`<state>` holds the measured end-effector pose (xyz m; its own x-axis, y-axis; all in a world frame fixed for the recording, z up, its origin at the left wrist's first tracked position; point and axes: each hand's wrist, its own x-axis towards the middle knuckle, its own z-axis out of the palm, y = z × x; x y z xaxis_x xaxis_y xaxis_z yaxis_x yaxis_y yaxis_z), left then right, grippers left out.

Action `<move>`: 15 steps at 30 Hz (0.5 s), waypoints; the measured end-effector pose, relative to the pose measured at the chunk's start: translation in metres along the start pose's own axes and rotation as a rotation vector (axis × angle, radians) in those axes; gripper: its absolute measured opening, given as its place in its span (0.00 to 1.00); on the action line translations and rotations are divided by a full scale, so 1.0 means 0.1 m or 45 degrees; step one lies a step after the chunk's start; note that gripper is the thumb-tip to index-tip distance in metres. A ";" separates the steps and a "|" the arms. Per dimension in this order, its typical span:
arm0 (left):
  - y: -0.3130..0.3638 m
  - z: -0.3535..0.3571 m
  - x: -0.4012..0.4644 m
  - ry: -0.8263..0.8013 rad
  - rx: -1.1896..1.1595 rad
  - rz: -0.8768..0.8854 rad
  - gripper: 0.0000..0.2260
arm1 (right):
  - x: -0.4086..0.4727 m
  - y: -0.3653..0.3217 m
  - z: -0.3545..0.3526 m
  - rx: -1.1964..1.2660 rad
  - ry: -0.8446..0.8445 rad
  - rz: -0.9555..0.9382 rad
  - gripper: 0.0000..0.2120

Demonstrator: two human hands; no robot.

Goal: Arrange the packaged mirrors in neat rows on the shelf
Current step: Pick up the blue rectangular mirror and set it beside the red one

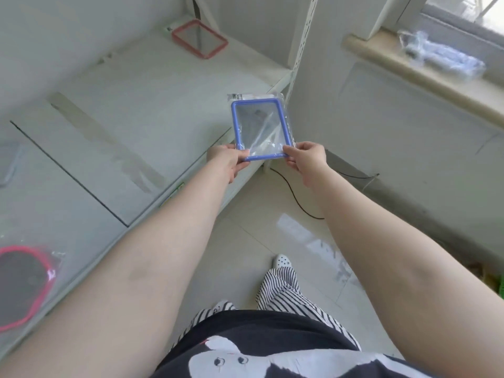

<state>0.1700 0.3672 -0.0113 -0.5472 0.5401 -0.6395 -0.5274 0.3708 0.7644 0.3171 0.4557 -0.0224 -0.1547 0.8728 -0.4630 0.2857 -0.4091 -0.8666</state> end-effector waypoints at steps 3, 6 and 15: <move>0.19 0.27 0.15 0.065 -0.057 -0.007 0.09 | 0.39 -0.26 -0.06 -0.031 -0.062 -0.021 0.10; 0.36 0.52 0.28 0.124 -0.109 -0.003 0.09 | 0.77 -0.51 -0.12 -0.056 -0.131 -0.052 0.11; 0.75 0.68 0.67 0.308 -0.288 0.024 0.09 | 1.51 -0.99 0.25 -0.165 -0.374 -0.062 0.12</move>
<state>0.1381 0.4823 0.0092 -0.6826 0.3398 -0.6470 -0.6318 0.1706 0.7561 0.2420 0.6214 -0.0115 -0.4320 0.7688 -0.4715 0.3863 -0.3147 -0.8670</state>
